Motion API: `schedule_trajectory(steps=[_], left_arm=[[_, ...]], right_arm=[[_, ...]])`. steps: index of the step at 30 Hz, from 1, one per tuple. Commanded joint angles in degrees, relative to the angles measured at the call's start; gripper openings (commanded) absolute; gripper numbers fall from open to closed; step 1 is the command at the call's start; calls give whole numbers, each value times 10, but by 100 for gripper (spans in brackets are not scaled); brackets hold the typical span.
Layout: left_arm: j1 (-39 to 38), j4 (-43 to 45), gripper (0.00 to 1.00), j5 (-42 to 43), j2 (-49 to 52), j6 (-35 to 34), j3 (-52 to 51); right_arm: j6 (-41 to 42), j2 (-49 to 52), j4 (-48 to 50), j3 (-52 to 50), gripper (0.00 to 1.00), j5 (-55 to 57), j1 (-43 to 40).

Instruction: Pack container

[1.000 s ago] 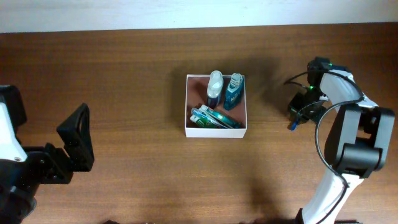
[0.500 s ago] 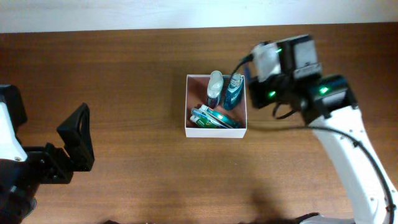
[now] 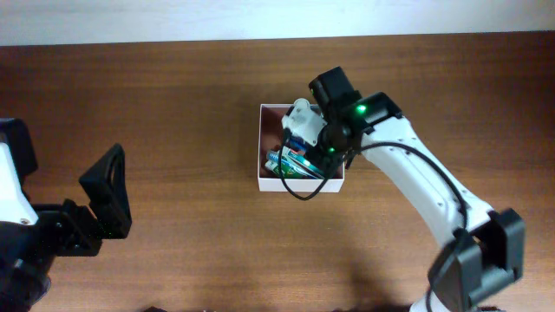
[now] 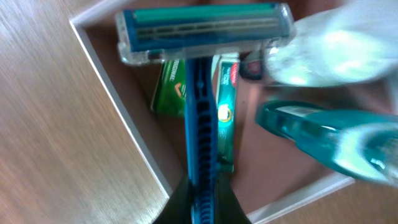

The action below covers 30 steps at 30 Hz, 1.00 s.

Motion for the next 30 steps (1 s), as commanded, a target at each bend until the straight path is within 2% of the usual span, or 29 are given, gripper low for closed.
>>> schedule_trajectory(steps=[1,6,12,14,15,21,25,27,30], left_arm=[[2,0,99,-8,2,11,0],[2,0,99,-8,2,11,0],[2,0,99,-8,2,11,0],[2,0,99,-8,2,11,0],[2,0,99,-8,2,11,0],[2,0,99,-8,2,11,0],[2,0,99,-8,2,11,0],[2,0,99,-8,2,11,0],[2,0,99,-8,2,11,0]], right_arm=[[-81,29,-1,-2,50,6,2],[-18,13,-18,23,54,5,3],[77,-49,-80,112,57,7,-9],[107,-73,-92,138,81,12,-19],[119,-87,-97,150,99,12,-26],[205,-168,-94,169,99,2,-42],[262,-183,-102,169,99,-26,-40],[259,-184,-125,169,99,-16,-40],[301,-194,-130,169,99,33,-69]])
